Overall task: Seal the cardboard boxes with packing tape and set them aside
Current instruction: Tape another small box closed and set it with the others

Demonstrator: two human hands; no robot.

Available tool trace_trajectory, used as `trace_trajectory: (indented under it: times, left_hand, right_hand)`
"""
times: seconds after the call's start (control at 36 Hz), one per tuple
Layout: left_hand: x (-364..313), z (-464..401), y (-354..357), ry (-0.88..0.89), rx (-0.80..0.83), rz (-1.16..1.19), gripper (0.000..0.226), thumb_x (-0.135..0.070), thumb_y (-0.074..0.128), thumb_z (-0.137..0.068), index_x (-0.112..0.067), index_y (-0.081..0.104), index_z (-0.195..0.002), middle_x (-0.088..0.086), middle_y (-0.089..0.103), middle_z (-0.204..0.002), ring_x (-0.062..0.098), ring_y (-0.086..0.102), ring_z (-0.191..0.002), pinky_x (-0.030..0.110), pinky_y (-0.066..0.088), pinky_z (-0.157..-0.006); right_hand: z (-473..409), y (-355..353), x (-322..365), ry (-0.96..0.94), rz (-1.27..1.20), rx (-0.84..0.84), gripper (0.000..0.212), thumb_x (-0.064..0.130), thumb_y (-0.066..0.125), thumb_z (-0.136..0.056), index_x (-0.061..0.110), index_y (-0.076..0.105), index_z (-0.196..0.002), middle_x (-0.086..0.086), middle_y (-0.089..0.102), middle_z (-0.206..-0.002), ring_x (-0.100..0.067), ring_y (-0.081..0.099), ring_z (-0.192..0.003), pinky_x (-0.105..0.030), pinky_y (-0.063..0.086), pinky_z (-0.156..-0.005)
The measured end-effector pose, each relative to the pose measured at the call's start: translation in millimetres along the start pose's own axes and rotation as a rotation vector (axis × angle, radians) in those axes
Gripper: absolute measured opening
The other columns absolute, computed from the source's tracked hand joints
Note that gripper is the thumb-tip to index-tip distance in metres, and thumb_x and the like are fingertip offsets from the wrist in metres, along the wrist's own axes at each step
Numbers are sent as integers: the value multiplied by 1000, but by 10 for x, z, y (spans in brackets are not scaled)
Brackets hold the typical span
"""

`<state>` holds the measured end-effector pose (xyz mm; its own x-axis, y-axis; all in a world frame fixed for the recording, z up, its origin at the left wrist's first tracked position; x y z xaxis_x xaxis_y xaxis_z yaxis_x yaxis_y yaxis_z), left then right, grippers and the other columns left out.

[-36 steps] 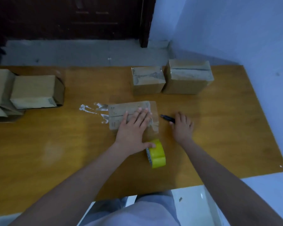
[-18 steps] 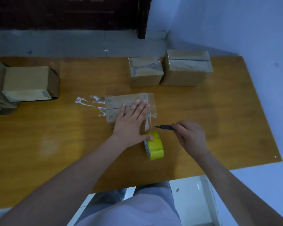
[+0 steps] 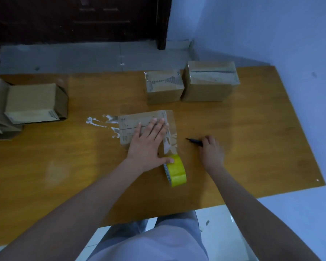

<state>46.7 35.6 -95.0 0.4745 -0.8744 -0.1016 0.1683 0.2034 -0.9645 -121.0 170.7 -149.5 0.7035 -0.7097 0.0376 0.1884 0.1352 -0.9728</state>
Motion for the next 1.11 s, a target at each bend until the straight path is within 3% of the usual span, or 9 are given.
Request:
trace_trajectory:
  times: [0.11, 0.19, 0.25, 0.39, 0.67, 0.86, 0.94, 1.03, 1.11]
  left_hand:
    - [11, -2, -4, 0, -26, 9, 110, -89, 20, -70, -23, -22, -148, -6, -24, -157, 15, -22, -144, 50, -11, -116]
    - [25, 0, 21, 8, -51, 7, 108, -90, 11, -68, -23, -23, -145, -5, -20, -158, 14, -20, -144, 49, -14, -114]
    - [29, -2, 34, 19, -57, 24, 106, -89, 9, -67, -24, -21, -145, -5, -16, -159, 11, -21, -143, 47, -16, -113]
    - [56, -24, -64, -20, -89, 213, 85, -77, 8, -79, -33, -2, -152, -19, -15, -154, -2, -19, -139, 38, -17, -112]
    - [-8, -72, -84, -124, -390, 246, 45, -39, 57, -91, -20, 58, -131, -3, 55, -137, 17, 45, -132, 46, 14, -107]
    - [28, -63, -55, -96, -424, 208, 47, -42, 39, -92, -20, 62, -126, -4, 60, -131, 17, 54, -124, 49, 27, -102]
    - [57, -51, -95, -60, -477, 211, 42, -39, 51, -89, -20, 64, -124, -5, 62, -128, 15, 53, -122, 47, 27, -102]
    - [129, -40, -135, -26, -445, 253, 49, -32, 81, -73, -22, 67, -119, -8, 64, -125, 14, 56, -119, 49, 24, -103]
    - [191, 5, -134, 23, -309, 335, 59, -47, 76, -73, -29, 61, -126, -15, 55, -134, 11, 47, -129, 55, 9, -111]
  right_hand:
    - [156, -135, 256, -11, -536, -68, 43, 26, 55, -93, 2, 52, -128, -13, 48, -131, -28, 45, -121, -34, 35, -102]
    - [382, -56, 567, 58, -1175, 272, 29, 23, 54, -96, 0, 63, -112, -18, 61, -111, -27, 58, -104, -29, 44, -89]
    - [484, 16, 701, 108, -1340, 425, 24, 25, 59, -91, 4, 66, -100, -13, 64, -94, -23, 60, -88, -22, 44, -74]
    - [532, 51, 739, 162, -1471, 397, 5, 8, 62, -88, 11, 66, -89, 0, 66, -87, -11, 60, -80, -23, 46, -73]
    - [790, -80, 699, 168, -1392, 295, 4, 19, 69, -79, 17, 66, -80, -1, 67, -96, -13, 61, -94, -24, 45, -84]
    - [975, -85, 493, 229, -1373, 231, 10, 10, 70, -82, 16, 67, -75, 4, 65, -93, -7, 60, -91, -12, 44, -76]
    - [996, -121, 454, 248, -1371, 176, 9, 22, 74, -73, 15, 68, -74, -1, 67, -95, -9, 61, -91, -18, 44, -78]
    - [952, -142, 403, 265, -1392, 157, 6, 11, 73, -79, 6, 69, -79, -4, 67, -105, -11, 60, -98, -22, 43, -79]
    - [886, -184, 349, 252, -1371, 128, 6, 7, 70, -80, 0, 69, -81, -5, 68, -106, -11, 60, -101, -21, 42, -80]
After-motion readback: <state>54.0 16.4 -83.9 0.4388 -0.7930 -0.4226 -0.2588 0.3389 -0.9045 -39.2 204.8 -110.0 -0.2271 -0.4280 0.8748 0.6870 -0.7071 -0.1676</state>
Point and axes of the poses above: each hand's wrist, its own z-axis away from the middle knuckle, its own y-axis out of the palm, x = y × z, the point moved 7 cm from there along -z, towards the middle knuckle
